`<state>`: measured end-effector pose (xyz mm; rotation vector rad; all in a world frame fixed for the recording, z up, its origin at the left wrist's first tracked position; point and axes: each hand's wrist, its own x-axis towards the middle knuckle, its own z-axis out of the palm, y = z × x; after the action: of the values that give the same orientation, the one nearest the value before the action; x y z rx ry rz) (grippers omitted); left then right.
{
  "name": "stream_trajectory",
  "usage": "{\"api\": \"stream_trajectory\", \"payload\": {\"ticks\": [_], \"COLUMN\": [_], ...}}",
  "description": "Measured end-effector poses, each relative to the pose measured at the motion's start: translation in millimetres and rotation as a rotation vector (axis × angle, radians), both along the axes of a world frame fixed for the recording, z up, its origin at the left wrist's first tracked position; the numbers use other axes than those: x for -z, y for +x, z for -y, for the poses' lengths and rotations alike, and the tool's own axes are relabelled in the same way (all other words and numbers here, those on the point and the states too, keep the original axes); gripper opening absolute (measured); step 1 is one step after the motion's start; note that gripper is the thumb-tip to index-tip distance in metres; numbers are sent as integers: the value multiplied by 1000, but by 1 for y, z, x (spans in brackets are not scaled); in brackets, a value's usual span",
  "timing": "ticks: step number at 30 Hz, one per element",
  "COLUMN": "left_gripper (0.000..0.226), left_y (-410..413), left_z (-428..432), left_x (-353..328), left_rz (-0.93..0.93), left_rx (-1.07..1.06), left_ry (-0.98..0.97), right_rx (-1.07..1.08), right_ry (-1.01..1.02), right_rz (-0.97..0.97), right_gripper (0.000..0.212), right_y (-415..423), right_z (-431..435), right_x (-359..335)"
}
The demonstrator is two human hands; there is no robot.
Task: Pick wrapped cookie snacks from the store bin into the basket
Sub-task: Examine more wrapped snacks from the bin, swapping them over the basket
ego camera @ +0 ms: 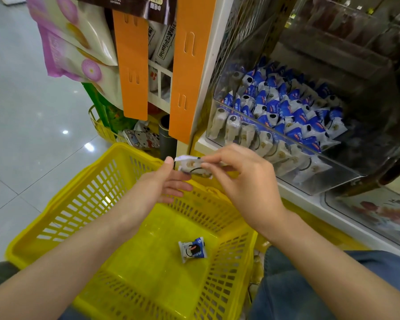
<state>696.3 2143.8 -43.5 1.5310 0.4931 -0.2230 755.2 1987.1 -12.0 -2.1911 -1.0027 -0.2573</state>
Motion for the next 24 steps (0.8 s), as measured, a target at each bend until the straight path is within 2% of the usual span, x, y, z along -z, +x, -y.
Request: {"api": "stream_trajectory", "payload": {"ticks": [3, 5, 9, 15, 19, 21, 24], "left_gripper": [45, 40, 18, 22, 24, 22, 30], "left_y": [1, 1, 1, -2, -3, -4, -5], "left_z": [-3, -6, -4, -2, 5, 7, 7], "left_x": [-1, -3, 1, 6, 7, 7, 10], "left_rz": [30, 93, 156, 176, 223, 274, 389], "left_rx": [-98, -132, -190, -191, -66, -66, -86], "left_ry": [-294, -404, -320, -163, -126, -58, 277], "right_rx": [-117, -178, -242, 92, 108, 89, 131], "right_ry": [-112, -190, -267, -30, 232, 269, 269], "right_rz": [98, 127, 112, -587, -1096, -1173, -1126], "right_gripper": [12, 12, 13, 17, 22, 22, 16], "right_y": [-5, -6, -7, -6, 4, 5, 3], "right_z": [-2, -2, -3, -10, -11, -11, -12], "right_x": [5, 6, 5, 5, 4, 2, 5]}}
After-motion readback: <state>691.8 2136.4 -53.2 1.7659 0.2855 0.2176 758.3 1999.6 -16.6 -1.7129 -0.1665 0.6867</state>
